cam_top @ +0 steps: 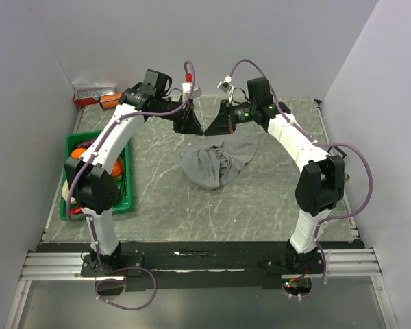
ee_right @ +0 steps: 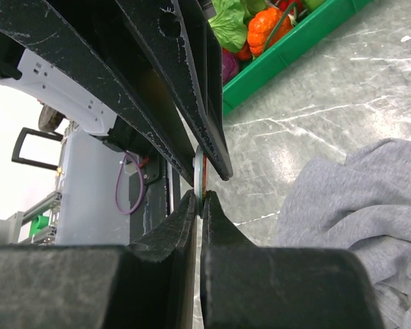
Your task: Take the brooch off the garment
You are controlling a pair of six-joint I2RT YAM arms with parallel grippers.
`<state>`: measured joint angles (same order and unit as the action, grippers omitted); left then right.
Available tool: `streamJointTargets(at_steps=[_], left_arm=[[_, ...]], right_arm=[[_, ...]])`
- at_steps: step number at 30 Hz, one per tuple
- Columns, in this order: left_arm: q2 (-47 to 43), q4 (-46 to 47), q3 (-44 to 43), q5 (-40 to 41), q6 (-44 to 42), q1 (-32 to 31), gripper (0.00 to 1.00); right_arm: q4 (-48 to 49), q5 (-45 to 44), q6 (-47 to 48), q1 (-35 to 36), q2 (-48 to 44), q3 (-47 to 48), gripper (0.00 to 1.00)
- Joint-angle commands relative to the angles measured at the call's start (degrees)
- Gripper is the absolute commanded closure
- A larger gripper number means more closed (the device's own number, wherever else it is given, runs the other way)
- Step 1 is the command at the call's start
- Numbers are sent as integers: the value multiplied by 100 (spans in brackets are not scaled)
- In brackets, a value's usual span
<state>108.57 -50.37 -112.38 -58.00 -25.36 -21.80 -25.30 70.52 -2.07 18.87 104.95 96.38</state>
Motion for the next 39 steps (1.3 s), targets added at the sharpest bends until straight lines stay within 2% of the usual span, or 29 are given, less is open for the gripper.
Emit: streamJointTargets(at_steps=[1,11,15,17,18,19,21,22,24,25,26,28,30,36,39], left_arm=[[-196,256,181,1044,-267,264,76],[-319,115,295,1379,-434,405,75],[-302,168,313,1239,-364,405,75],[-319,159,278,889,-329,449,68],[-328,176,217,626,-277,510,54],[-354,420,199,-21,72,650,48],[-451,781,146,-561,548,765,38],[-477,948,94,-964,994,809,36],[-548,1554,58,-1248,1488,853,31],[-583,1757,75,-1353,1969,879,30],[-609,2194,110,-1485,2200,897,29],[-662,2452,312,-1487,2500,932,28],[-688,2287,470,-1259,2326,923,29],[-750,2085,998,-1346,2115,853,31],[-671,1496,964,-1145,1545,713,32]], right_arm=[[-124,533,-163,29,-238,223,100],[-388,401,154,29,-247,329,100],[-327,419,128,29,-238,320,100],[-335,410,127,37,-229,320,100],[-344,410,136,29,-229,329,100],[-344,401,136,29,-229,329,100],[-344,375,136,29,-246,312,100],[-327,366,145,20,-247,311,100],[-309,357,119,20,-238,285,100],[-318,357,119,20,-238,285,100],[-318,348,136,20,-229,294,100],[-327,340,145,20,-220,311,100],[-309,304,163,29,-203,311,100],[-177,270,92,29,-211,338,100],[-299,156,127,20,-194,417,100]])
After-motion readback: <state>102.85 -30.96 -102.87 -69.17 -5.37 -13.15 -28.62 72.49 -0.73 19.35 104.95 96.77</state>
